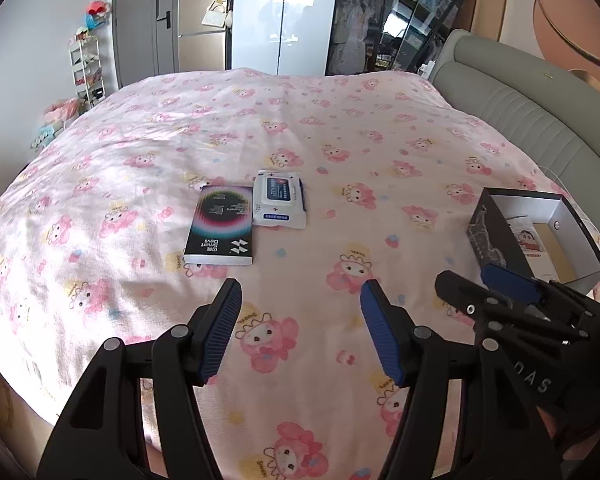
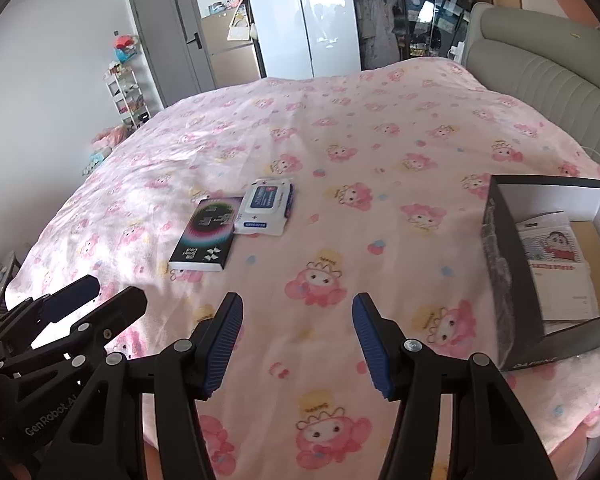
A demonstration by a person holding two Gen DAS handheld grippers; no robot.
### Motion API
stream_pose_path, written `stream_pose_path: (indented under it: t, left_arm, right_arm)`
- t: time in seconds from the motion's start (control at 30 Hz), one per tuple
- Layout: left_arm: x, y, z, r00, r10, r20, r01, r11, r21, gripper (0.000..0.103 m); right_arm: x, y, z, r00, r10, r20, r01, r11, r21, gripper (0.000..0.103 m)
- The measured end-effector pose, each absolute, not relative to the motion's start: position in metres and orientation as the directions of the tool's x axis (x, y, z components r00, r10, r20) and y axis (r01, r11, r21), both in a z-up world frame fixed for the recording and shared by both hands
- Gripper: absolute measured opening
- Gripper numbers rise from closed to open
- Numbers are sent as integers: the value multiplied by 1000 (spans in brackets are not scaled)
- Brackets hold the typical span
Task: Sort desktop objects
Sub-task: 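Withdraw the left tool from the box back toward the black Smart Devil box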
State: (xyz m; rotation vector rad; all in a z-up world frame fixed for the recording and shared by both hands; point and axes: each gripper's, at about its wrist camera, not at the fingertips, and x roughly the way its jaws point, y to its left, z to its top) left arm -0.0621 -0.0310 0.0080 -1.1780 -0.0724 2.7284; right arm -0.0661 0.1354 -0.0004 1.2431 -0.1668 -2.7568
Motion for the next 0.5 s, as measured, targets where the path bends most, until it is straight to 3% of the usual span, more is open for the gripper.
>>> stream_pose_path:
  t: [0.5]
  left_arm:
    - [-110,-76,-16,-667,146,-731,-68,-988,-136,63]
  right_arm:
    - [-123,87,-27,-607,-183,-773,127,-983,133,53]
